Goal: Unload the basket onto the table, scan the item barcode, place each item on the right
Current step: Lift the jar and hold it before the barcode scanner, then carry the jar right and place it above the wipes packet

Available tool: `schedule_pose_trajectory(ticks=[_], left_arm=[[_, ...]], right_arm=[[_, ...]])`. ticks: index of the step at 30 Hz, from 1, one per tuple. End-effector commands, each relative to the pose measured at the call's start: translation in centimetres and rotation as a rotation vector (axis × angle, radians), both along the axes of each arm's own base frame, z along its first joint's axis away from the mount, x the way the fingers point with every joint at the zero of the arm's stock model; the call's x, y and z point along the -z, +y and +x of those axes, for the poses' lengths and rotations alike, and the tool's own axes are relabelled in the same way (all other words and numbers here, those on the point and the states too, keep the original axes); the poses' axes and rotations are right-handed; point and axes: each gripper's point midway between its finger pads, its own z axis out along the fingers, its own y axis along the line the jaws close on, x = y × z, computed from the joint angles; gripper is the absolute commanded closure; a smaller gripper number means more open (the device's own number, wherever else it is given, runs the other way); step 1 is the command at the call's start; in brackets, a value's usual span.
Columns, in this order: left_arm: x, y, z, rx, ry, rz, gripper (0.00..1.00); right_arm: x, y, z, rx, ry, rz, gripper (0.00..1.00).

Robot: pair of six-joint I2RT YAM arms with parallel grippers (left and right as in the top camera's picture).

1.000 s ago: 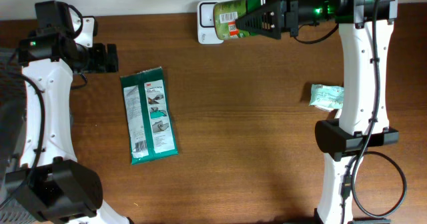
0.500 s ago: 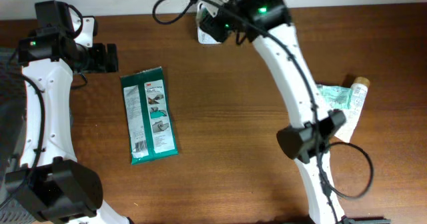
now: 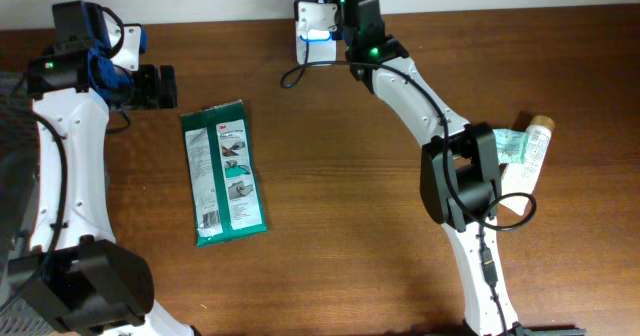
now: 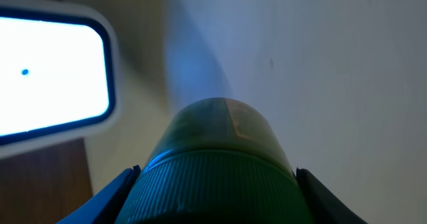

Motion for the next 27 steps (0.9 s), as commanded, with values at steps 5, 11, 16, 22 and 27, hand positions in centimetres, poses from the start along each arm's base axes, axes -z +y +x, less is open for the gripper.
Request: schedule_pose_trajectory(ticks=[5,11,16,22,27], left_arm=[[0.1,0.0,0.1,0.015,0.001,0.001,0.01],[0.1,0.0,0.1,0.015,0.001,0.001,0.01],[0.1,0.0,0.1,0.015,0.001,0.001,0.01],[0.1,0.0,0.1,0.015,0.002,0.001,0.01],[0.1,0.0,0.1,0.015,0.001,0.001,0.01]], right_arm=[[-1.4,2.3,-0.8,-0.059,-0.022,0.021,0.55],[-3.2,3.4,-2.6,-0.058,0.075,0.213,0.55],[-6.6,0.7,-8.8,0.076,0.344,0.362,0.51],[2.9,-7.0,-20.4,0.266,1.042,0.311,0.51],[7.6,-17.9,-20.1,0.572,1.196,0.495,0.52]])
